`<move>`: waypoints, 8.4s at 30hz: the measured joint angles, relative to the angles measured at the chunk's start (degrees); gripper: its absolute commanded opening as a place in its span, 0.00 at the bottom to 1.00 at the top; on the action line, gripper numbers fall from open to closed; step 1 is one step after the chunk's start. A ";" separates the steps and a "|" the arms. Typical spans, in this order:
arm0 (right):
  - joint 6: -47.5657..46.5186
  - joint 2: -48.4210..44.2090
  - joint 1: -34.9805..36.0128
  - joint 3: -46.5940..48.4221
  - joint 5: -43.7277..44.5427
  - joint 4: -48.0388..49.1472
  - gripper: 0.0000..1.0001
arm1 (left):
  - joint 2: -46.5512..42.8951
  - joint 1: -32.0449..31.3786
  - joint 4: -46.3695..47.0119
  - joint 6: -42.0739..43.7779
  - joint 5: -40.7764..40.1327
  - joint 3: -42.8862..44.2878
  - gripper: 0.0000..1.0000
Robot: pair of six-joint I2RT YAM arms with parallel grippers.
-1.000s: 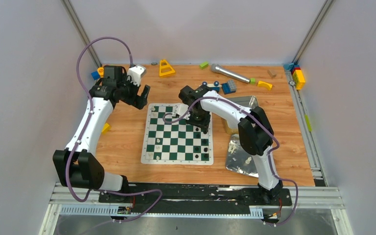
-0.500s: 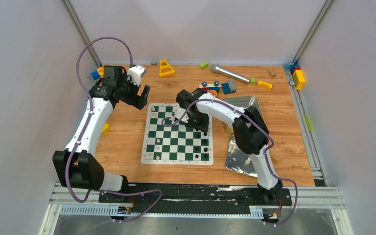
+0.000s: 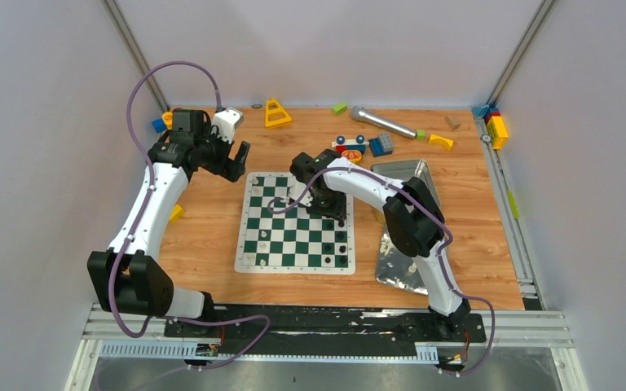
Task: Set up the chess pieces on the board
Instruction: Place the chess piece on the chessboard, then pick up the chess piece from the storage box, then place the chess piece on the chessboard.
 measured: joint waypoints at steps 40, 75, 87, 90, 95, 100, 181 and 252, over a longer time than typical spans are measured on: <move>8.41 -7.89 -7.15 4.92 -6.54 2.27 0.50 | -1.14 0.00 0.02 -0.02 0.66 -0.48 1.00; 7.32 -8.44 -40.04 -16.00 -33.44 30.40 0.48 | 2.38 0.00 4.63 5.42 14.62 -2.73 1.00; -10.12 -8.31 -40.28 -18.84 -35.47 34.38 0.52 | 2.38 0.00 5.88 12.33 21.62 -4.96 1.00; -12.83 -7.80 -40.28 -19.06 -36.13 34.64 0.52 | 2.54 0.00 5.90 12.96 22.40 -4.94 1.00; -16.59 -7.02 -40.13 -19.41 -37.09 35.26 0.52 | 4.09 0.00 5.84 13.94 23.65 -4.81 1.00; -19.28 -6.60 -39.71 -19.30 -37.62 35.74 0.52 | 5.86 0.00 5.62 15.58 24.17 -4.59 1.00; -14.49 -12.57 -29.38 4.70 -76.48 -12.22 0.01 | 15.34 -28.02 7.15 29.35 41.11 12.87 0.66; 34.23 -20.55 -33.14 -6.62 -72.19 33.24 0.47 | 13.90 -22.43 59.06 -39.23 30.56 -8.59 0.00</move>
